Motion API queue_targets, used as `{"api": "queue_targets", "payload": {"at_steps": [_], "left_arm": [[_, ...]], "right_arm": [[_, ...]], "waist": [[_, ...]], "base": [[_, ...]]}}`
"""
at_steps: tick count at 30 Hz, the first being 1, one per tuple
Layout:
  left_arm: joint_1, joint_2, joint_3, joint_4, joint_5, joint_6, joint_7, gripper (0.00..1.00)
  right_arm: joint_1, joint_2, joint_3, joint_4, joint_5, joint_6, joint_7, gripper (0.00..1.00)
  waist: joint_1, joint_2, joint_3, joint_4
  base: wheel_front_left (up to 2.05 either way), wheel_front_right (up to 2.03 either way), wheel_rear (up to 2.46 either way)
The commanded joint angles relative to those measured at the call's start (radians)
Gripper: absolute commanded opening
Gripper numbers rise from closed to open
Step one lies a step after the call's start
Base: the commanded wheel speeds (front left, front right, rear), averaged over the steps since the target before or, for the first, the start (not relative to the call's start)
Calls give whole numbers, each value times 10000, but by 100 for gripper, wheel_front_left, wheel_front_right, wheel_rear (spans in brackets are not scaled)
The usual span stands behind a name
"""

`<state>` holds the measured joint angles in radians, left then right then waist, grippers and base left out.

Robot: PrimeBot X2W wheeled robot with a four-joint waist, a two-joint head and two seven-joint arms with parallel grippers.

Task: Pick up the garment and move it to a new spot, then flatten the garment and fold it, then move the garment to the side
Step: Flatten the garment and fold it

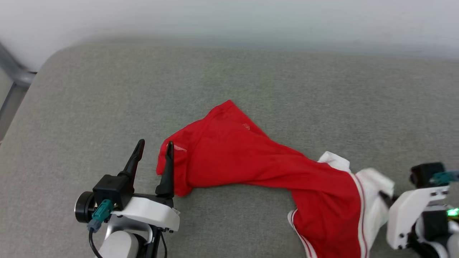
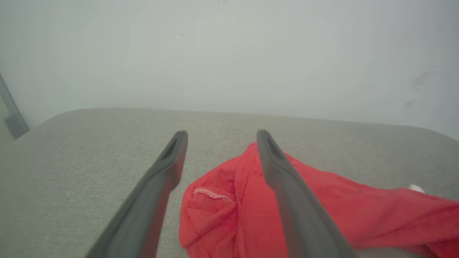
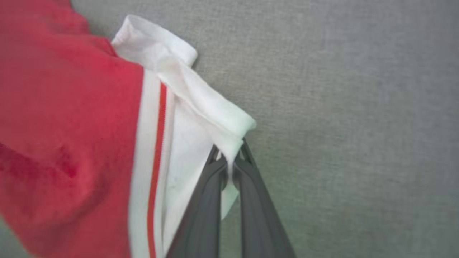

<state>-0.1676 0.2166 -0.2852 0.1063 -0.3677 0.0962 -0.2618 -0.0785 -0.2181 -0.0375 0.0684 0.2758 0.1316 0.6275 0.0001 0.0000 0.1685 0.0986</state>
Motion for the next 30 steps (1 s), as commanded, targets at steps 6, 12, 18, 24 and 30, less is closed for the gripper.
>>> {"api": "queue_targets", "payload": {"at_steps": [6, 12, 18, 24, 30], "left_arm": [[202, 83, 118, 56, 72, -56, -36, 100], [342, 155, 174, 60, 60, -7, -37, 100], [361, 189, 167, 109, -32, -10, -35, 100], [413, 212, 159, 156, -89, 21, -34, 100], [596, 257, 151, 180, -137, 71, -30, 100]], "right_arm": [[-25, 82, -1650, -490, -380, -17, -169, 0], [371, 391, -3729, 148, -524, -16, -609, 0], [518, 729, -4709, 1589, -747, -16, -1371, 11], [31, 977, -4539, 2015, -831, -14, -3179, 100], [-243, 1188, -4197, 1570, -1094, -14, -5156, 100]], "waist": [[-1, 0, -345, -582], [-1, 0, -394, -826], [-1, 0, -402, -883], [-1, 0, -460, -873], [-1, 0, -692, -853]], "base": [[0, 0, 0], [0, 0, 0], [0, 0, 0], [0, 0, 0], [0, 0, 0]]}}
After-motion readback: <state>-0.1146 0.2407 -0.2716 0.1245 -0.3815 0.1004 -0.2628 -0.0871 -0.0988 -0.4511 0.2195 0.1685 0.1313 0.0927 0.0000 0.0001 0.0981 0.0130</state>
